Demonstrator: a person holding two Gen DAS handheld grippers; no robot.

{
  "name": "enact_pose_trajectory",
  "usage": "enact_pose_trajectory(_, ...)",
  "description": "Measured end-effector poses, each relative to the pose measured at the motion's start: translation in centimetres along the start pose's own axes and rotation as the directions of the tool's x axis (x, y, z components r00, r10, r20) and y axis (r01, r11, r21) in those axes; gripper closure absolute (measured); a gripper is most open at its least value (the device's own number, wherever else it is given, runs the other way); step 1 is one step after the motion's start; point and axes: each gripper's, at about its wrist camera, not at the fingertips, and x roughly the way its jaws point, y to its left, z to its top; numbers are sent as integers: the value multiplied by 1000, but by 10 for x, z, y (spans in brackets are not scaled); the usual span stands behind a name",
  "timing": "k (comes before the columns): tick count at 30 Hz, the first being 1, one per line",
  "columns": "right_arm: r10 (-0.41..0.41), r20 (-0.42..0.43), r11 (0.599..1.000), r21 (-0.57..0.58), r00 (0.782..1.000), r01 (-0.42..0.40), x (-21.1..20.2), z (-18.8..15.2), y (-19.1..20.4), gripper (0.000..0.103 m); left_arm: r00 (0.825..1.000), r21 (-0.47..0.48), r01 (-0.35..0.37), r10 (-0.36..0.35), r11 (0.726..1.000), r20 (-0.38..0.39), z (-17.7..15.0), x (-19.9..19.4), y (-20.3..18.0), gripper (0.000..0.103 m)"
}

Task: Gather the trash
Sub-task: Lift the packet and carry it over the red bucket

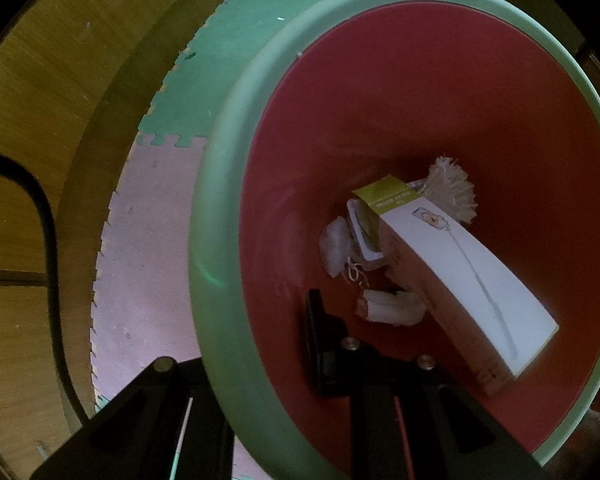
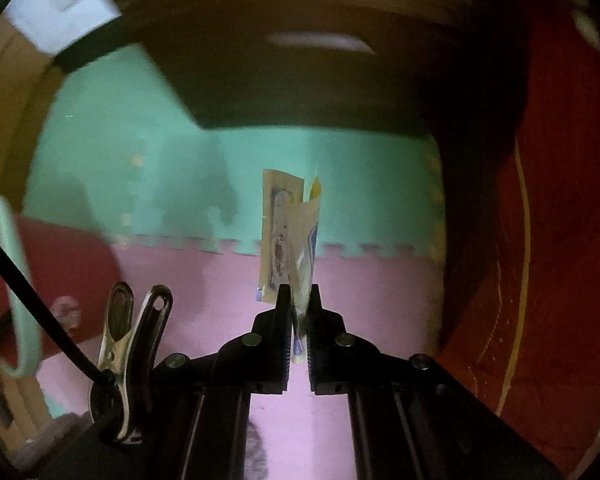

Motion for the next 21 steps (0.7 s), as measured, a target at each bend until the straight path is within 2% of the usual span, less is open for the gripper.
enact_pose_trajectory(8, 87, 92, 986, -147, 992, -73, -58, 33, 77, 96, 1000, -12, 12, -12, 1000, -3, 0, 1, 1, 90)
enact_pose_trajectory(12, 151, 125, 972, -197, 980, -125, -81, 33, 115, 96, 1000, -30, 18, -19, 999, -2, 0, 1, 3, 90)
enact_pose_trajectory(15, 192, 133, 951, -271, 972, -151, -94, 32, 147, 96, 1000, -33, 23, -23, 999, -2, 1, 1, 2, 90)
enact_pose_trajectory(21, 278, 81, 884, -411, 957, -222, -98, 22, 213, 96, 999, -43, 38, -38, 998, 3, 0, 1, 4, 90)
